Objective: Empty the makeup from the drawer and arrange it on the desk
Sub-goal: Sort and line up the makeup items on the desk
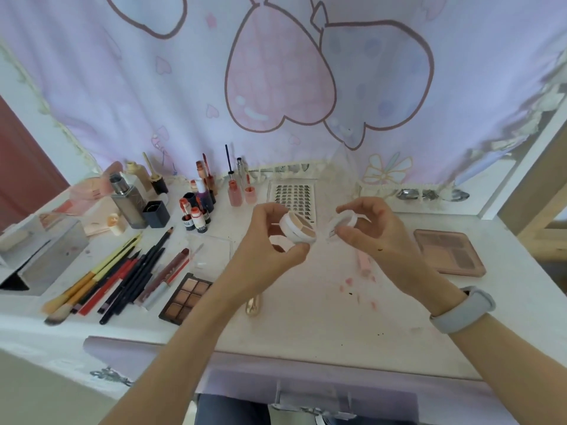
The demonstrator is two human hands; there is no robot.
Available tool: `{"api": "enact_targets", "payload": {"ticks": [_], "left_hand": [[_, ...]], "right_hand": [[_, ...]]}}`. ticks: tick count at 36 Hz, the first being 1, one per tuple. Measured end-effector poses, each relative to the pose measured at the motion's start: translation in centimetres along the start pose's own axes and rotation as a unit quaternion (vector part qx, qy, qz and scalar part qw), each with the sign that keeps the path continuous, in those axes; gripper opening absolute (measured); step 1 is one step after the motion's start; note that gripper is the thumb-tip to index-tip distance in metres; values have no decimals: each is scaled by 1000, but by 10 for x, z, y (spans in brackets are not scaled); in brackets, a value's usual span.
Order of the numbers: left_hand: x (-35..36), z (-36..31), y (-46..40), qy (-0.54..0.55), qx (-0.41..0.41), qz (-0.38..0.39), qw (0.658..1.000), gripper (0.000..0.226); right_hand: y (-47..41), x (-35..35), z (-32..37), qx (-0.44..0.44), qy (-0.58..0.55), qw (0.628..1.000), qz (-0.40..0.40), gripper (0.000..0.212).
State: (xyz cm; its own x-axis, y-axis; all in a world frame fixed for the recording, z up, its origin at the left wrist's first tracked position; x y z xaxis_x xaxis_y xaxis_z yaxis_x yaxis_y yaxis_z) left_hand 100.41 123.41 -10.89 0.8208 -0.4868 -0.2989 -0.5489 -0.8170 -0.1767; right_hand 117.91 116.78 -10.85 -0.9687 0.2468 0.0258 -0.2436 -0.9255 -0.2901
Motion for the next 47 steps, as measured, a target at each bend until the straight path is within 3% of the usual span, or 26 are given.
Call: {"api": "enact_targets", "payload": {"ticks": [4,8,11,13,18,23,29,34,38,47], "left_hand": [[-33,-10,-13,-86,10,17,996,49],[-72,-9,-32,-129,-30,5,991,44],[-91,0,-44,-164,-73,14,984,42],[-98,8,-49,-210,-99,35,972,43],[-101,30,-59,-312,-131,95,936,45],[-98,39,-74,-392,-118,131,903,42],[-96,50,-86,-471,-152,174,852,56],[-92,53,-90,-554,-162,191,794,70],[-90,55,-90,-605,-158,209,752,74],[-93,54,-94,-618,-139,208,745,77]], "right_hand": [[-3,12,-9,7,54,998,6,38],[-9,30,-10,-22,171,985,9,32],[-23,47,-9,-77,308,948,17,28],[-36,57,-14,-102,391,914,32,36],[-69,80,-31,-98,501,856,81,47],[-74,94,-50,-79,504,852,116,49],[-70,99,-59,-86,519,839,134,49],[-70,101,-64,-153,589,772,182,56],[-72,102,-67,-172,605,751,199,59],[-73,104,-70,-178,594,753,220,57]]}}
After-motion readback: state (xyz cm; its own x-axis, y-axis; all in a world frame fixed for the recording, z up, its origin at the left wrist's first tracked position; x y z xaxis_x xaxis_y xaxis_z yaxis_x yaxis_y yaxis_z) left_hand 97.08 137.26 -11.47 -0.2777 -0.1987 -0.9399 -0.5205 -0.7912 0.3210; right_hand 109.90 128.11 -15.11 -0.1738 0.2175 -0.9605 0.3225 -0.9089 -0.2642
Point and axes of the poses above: each hand's wrist, its own y-axis away from the middle knuckle, its own x-axis out of the palm, z = x × y, the point moved 4 cm from there along -y, towards the middle knuckle, and after that the axes turned 2 degrees about -x, right-handed, at the moved point
